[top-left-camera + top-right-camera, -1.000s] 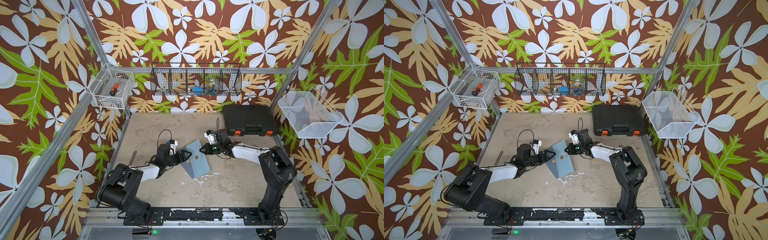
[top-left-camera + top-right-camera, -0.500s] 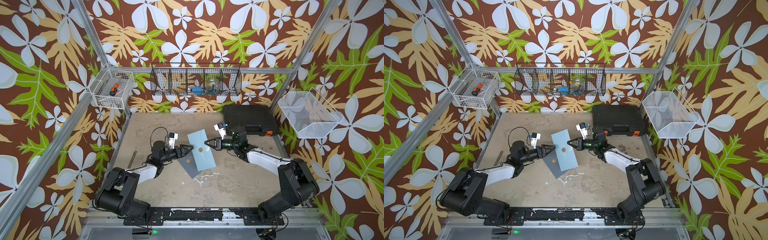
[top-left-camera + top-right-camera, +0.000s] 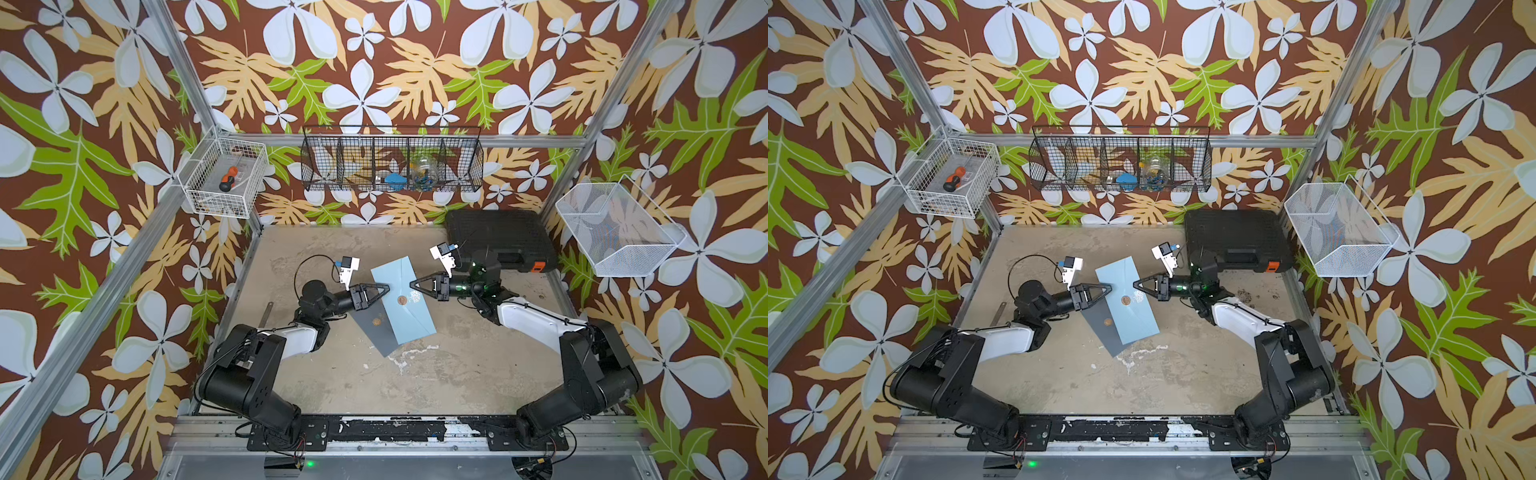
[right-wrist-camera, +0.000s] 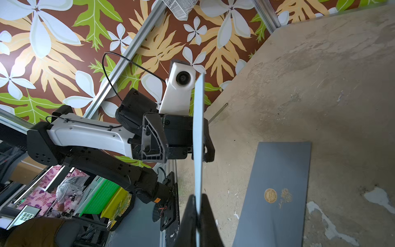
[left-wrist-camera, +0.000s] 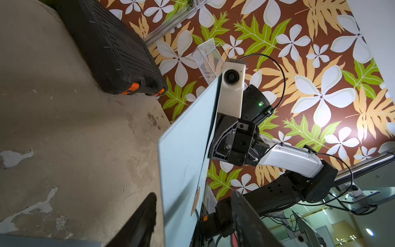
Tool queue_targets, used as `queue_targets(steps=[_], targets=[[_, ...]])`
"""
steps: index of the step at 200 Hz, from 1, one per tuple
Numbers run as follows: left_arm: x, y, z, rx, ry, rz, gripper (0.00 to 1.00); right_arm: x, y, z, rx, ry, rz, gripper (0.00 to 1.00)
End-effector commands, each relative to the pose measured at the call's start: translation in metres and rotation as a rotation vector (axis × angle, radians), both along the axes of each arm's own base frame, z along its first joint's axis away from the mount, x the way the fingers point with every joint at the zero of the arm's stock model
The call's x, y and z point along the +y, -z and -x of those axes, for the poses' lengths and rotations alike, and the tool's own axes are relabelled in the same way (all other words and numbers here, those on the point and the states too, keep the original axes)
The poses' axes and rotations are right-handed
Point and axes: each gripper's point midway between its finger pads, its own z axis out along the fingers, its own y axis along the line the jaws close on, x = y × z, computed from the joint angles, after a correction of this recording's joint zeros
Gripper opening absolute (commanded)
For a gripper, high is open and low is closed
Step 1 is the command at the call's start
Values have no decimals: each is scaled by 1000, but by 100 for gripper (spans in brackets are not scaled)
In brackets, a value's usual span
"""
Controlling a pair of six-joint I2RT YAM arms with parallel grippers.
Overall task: Open the envelope
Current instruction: Open the envelope flap on the envelope.
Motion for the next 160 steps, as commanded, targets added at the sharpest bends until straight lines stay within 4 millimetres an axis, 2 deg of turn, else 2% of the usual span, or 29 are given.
queue_targets(steps=[1,64,95,106,119,126,137,147,160], targets=[[-1,-12,4,-48,25,26,52,2,-7,2,-36,-30,-20,0],[-4,-14,9,-67,44,34,39,3,-1,-2,-17,-26,-13,0],[-4,-16,11,-71,48,49,27,3,0,-4,-14,-18,-6,0],[-4,-16,12,-72,52,51,20,3,0,-4,-14,-17,-6,0],[-4,-17,12,-76,52,53,18,3,1,-4,-14,-16,-3,0],[-4,-18,12,-78,50,55,13,3,1,-3,-14,-16,-2,0],[-4,-19,12,-82,48,58,4,2,1,-4,-18,-4,6,4],[-3,-21,12,-89,43,59,1,1,2,-5,-18,14,25,8],[-2,-23,13,-99,31,61,0,-3,6,-10,-19,58,66,22]])
